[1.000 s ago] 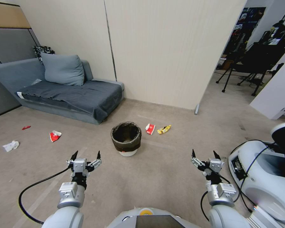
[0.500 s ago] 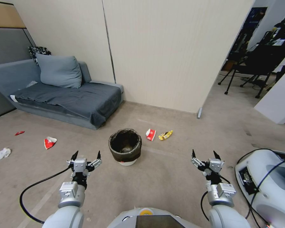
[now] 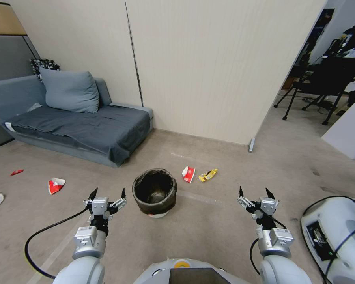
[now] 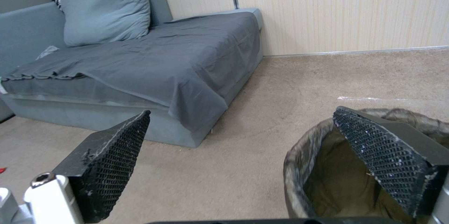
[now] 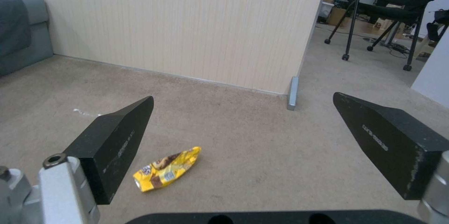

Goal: Pick up the trash bin, then pick up the garbage from the floor and place it into the trash bin.

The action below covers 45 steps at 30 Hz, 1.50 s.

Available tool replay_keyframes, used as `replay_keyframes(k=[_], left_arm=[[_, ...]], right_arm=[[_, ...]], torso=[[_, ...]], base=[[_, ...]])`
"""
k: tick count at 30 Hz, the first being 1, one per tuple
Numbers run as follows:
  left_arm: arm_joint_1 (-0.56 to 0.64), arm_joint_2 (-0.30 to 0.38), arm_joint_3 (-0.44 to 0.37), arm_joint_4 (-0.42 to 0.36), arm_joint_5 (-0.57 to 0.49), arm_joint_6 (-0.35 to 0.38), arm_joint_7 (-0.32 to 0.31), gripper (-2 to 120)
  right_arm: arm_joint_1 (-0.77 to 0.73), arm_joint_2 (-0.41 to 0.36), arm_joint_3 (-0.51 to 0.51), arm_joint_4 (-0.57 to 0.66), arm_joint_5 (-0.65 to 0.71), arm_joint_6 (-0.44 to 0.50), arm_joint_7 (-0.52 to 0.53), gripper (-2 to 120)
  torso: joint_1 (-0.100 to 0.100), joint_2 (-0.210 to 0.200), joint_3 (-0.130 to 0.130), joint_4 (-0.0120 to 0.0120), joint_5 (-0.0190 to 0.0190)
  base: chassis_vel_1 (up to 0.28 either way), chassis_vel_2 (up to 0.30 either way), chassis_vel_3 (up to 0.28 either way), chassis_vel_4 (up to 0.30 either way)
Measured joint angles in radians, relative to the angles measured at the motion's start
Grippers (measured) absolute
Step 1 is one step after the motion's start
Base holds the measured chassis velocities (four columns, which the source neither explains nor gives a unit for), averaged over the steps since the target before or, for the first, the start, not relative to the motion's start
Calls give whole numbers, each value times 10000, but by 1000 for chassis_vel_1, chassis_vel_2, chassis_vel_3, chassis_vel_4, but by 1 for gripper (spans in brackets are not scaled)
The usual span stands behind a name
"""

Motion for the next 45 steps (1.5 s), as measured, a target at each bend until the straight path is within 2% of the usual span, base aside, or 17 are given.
replay_keyframes(k=[15,32,36,37,38,40,41,45], left_arm=[[1,2,0,3,17,-2,68,100],[-93,128,-8,68,-158,173,156,100],[-404,237,71,154,-579,877,219,100],[-753,376,150,321,-808,1420,209,100],[-753,376,150,321,-808,1420,209,100],[-1002,531,186,453,-993,1725,157,100],[-1234,726,192,569,-1221,2100,120,100],[-1578,1118,190,768,-1595,2631,114,100]], right_arm=[[27,0,-13,-53,160,304,-61,100],[-10,0,-6,-49,134,251,87,100],[-12,0,-17,-65,134,230,132,100],[-4,0,-33,-84,136,214,173,100],[-4,0,-33,-84,136,214,173,100],[-6,-1,-36,-90,141,202,199,100],[-8,0,-38,-117,148,177,239,100],[-18,0,-51,-156,196,85,327,100]], torso=[[2,0,1,-1,0],[0,-1,0,0,0],[0,-1,-1,0,-1],[0,-1,0,1,-1],[0,-1,0,1,-1],[0,-1,0,0,-2],[1,-1,0,0,-2],[1,0,0,1,-2]], base=[[-126,126,120,-133],[-4,6,6,-2],[0,0,0,0],[0,0,0,0],[0,0,0,0],[0,0,0,0],[0,0,0,0],[0,0,0,0]])
